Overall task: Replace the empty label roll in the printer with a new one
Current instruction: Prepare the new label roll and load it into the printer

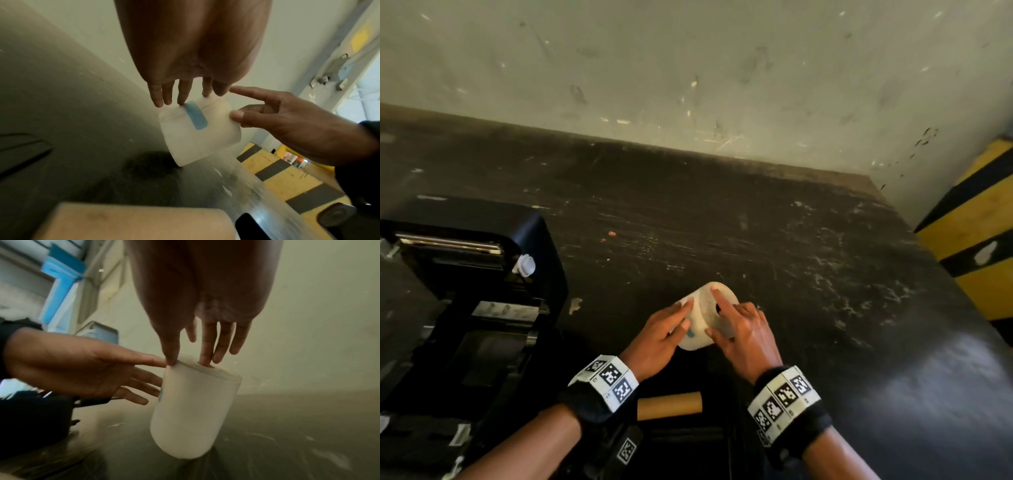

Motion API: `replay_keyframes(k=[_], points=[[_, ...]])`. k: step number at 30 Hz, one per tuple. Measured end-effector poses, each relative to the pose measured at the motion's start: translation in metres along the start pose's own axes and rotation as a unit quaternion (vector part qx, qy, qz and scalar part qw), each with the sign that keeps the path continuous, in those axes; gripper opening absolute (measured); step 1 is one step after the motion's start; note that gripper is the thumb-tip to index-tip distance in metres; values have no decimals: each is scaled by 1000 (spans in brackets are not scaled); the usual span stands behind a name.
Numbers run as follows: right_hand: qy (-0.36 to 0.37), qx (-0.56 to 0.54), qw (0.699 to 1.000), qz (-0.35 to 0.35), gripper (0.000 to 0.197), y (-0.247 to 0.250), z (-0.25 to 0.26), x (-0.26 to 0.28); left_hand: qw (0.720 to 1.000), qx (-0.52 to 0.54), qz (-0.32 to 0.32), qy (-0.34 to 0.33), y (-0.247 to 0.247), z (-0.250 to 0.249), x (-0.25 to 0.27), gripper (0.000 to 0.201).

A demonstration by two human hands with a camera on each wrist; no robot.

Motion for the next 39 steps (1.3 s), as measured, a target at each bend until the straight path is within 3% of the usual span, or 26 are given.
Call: replay_keyframes(k=[4,7,9,11,20,23,28,33,39], points=[[-55,-81,995,-28,60,7,-28,19,989,-145,18,-35,-14,-9,-20,66],[-139,-162,976,-41,60,0,-60,37,955,-278,49,-89,-25,-24,-29,64],[-188,-256,946,-59,62,-4,-77,50,933,-332,77,-118,-36,-34,-34,58],[-214,-315,922,-75,63,-8,-89,57,923,-352,79,-137,-44,-42,-37,56],[-213,-361,908,-17,65,-20,-78,42,929,-334,40,-156,-20,-29,-20,53],[-184,-371,910,17,64,-28,-55,32,938,-310,-10,-155,1,-12,-5,52],[-163,-340,925,53,65,-40,-31,21,930,-329,-68,-151,25,9,13,58],[-122,-153,981,-7,57,-31,-20,14,908,-374,-78,-170,25,7,13,49],[-36,-89,995,-15,39,-41,-1,-5,902,-383,-93,-177,22,3,21,54]])
Point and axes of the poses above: each hand's wrist, its own x-axis away from the middle knuckle, its own y-axis out of the back of the hand, z = x × y, the point moved 4 cm from there along -x, towards the middle knuckle, and after that the axes turned 4 degrees about -x, right-handed, at the moved point
